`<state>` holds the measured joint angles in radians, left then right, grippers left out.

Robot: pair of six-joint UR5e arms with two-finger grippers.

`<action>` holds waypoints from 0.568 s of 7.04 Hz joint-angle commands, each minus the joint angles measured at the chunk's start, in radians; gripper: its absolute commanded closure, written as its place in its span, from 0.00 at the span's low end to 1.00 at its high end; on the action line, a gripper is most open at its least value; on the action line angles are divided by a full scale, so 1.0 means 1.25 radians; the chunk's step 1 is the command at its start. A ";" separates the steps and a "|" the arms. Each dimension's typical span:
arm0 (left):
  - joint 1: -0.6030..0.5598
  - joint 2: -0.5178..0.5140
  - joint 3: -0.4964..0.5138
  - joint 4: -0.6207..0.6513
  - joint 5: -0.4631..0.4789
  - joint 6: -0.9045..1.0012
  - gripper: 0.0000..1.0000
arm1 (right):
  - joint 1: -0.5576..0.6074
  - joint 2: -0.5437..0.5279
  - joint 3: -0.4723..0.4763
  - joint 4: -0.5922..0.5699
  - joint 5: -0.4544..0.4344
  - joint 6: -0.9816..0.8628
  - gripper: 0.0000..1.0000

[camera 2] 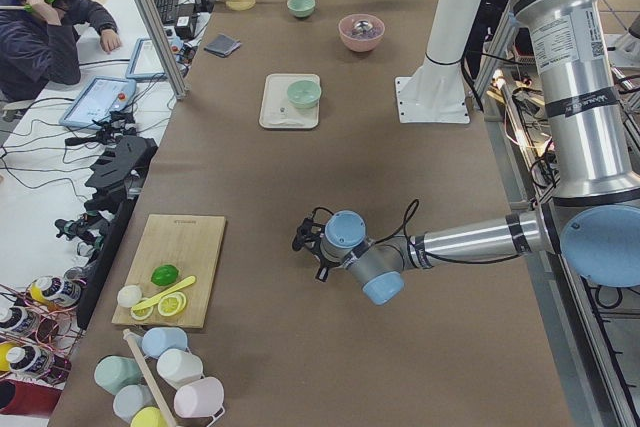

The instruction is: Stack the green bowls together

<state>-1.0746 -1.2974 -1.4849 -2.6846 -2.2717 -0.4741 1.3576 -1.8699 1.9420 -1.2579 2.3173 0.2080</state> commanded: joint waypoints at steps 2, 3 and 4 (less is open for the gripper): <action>0.001 -0.002 -0.012 0.000 -0.006 -0.001 1.00 | 0.000 0.000 0.000 0.000 0.000 -0.001 0.01; -0.001 -0.012 -0.034 0.005 -0.072 -0.007 1.00 | 0.000 0.000 0.000 0.000 0.002 -0.001 0.00; -0.007 -0.015 -0.094 0.023 -0.173 -0.043 1.00 | 0.000 0.000 0.000 -0.001 0.002 -0.001 0.00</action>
<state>-1.0768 -1.3093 -1.5365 -2.6747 -2.3671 -0.4918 1.3576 -1.8699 1.9420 -1.2582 2.3189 0.2071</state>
